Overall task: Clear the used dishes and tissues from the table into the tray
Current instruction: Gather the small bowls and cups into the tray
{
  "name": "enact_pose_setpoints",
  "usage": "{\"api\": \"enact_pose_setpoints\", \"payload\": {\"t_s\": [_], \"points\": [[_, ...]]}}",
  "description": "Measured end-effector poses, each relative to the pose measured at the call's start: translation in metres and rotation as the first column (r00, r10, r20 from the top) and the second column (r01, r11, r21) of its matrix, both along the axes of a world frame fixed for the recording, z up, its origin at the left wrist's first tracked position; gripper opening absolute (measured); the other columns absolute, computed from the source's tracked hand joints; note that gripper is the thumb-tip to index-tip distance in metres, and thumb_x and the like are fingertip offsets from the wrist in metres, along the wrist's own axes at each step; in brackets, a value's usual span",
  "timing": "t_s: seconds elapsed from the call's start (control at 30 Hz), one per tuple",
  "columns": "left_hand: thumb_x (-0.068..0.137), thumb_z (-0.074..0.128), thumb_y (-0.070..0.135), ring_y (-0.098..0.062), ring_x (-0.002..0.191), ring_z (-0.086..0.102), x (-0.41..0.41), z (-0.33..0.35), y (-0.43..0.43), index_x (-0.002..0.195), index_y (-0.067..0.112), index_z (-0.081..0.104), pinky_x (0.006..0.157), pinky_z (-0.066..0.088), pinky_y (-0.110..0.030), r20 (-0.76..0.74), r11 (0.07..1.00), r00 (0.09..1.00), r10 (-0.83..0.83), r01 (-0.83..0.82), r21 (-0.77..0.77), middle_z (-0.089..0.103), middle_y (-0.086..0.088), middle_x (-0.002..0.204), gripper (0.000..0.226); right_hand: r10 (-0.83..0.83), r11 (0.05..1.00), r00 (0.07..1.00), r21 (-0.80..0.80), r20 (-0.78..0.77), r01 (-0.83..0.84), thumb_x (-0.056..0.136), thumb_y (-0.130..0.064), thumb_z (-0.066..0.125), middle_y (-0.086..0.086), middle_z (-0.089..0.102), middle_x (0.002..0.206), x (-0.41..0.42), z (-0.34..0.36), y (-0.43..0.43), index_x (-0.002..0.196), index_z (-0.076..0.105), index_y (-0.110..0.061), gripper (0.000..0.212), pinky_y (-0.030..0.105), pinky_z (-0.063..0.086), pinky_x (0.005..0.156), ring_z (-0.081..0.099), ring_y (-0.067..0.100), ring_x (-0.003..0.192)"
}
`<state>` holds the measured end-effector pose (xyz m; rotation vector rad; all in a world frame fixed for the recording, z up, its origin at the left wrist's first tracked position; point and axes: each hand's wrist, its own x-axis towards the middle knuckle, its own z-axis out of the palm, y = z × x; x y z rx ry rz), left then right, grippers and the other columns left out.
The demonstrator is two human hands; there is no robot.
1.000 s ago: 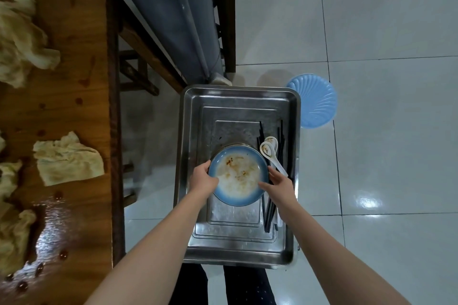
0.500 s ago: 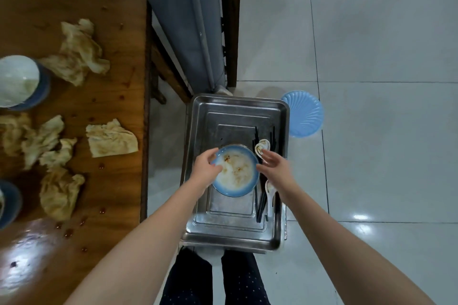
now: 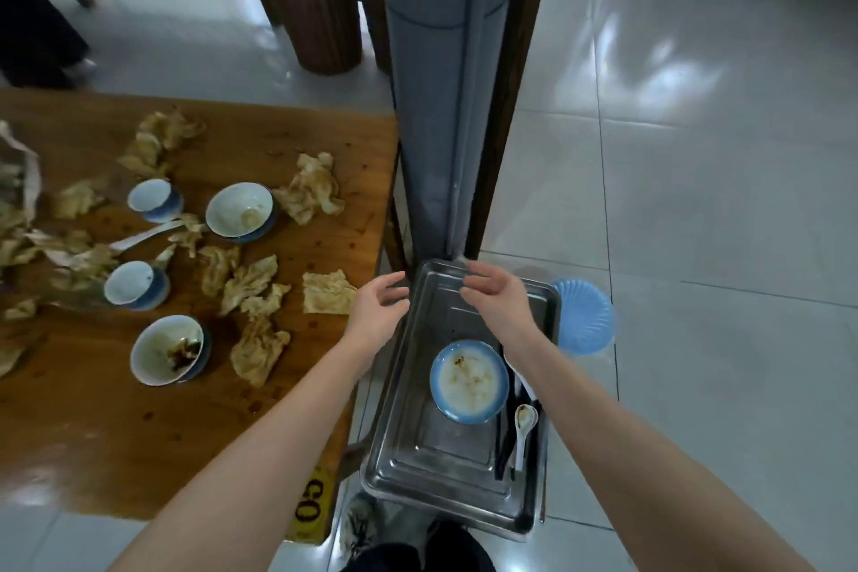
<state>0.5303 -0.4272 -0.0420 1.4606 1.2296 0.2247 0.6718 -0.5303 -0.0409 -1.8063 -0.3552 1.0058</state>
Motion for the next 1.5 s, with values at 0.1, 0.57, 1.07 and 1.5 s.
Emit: {"api": "enact_pose_setpoints", "payload": {"t_s": [0.1, 0.57, 1.07, 1.5], "points": [[0.093, 0.057, 0.007, -0.006, 0.1, 0.056, -0.025, 0.022, 0.021, 0.132, 0.02, 0.052, 0.086, 0.047, -0.021, 0.038, 0.997, 0.998, 0.058, -0.059, 0.05, 0.064, 0.004, 0.113, 0.041, 0.061, 0.998, 0.998, 0.028, 0.012, -0.061, 0.089, -0.009, 0.063, -0.004, 0.065, 0.111, -0.021, 0.027, 0.026, 0.126, 0.056, -0.024, 0.041, 0.014, 0.049, 0.076, 0.061, 0.007, 0.097], [0.094, 0.056, 0.009, -0.013, 0.103, 0.058, -0.187, 0.063, 0.143, 0.133, 0.021, 0.053, 0.077, 0.047, -0.02, 0.095, 0.979, 0.978, 0.185, -0.192, 0.074, 0.063, 0.001, 0.115, 0.041, 0.209, 0.976, 0.969, 0.037, 0.128, -0.215, 0.089, -0.011, 0.063, -0.011, 0.063, 0.098, -0.158, 0.071, 0.151, 0.124, 0.058, -0.025, 0.038, 0.009, 0.039, 0.061, 0.059, 0.0, 0.09], [0.092, 0.057, 0.006, -0.019, 0.115, 0.051, -0.225, 0.043, 0.268, 0.136, 0.015, 0.049, 0.094, 0.043, -0.029, 0.022, 0.997, 0.997, -0.07, 0.069, 0.021, 0.056, -0.01, 0.131, 0.045, -0.003, 0.998, 0.984, -0.066, 0.177, 0.015, 0.087, -0.011, 0.065, -0.005, 0.061, 0.105, -0.217, 0.038, 0.239, 0.126, 0.055, -0.023, 0.042, 0.013, 0.041, 0.062, 0.055, 0.0, 0.086], [0.093, 0.058, 0.011, -0.014, 0.112, 0.054, -0.21, 0.005, 0.269, 0.135, 0.023, 0.05, 0.088, 0.046, -0.024, -0.036, 0.989, 0.989, -0.144, 0.142, -0.051, 0.059, 0.003, 0.121, 0.044, 0.041, 0.984, 0.997, -0.177, 0.063, -0.03, 0.089, -0.014, 0.063, -0.009, 0.06, 0.101, -0.215, 0.002, 0.239, 0.123, 0.056, -0.023, 0.036, 0.012, 0.039, 0.062, 0.055, 0.0, 0.087]]}}
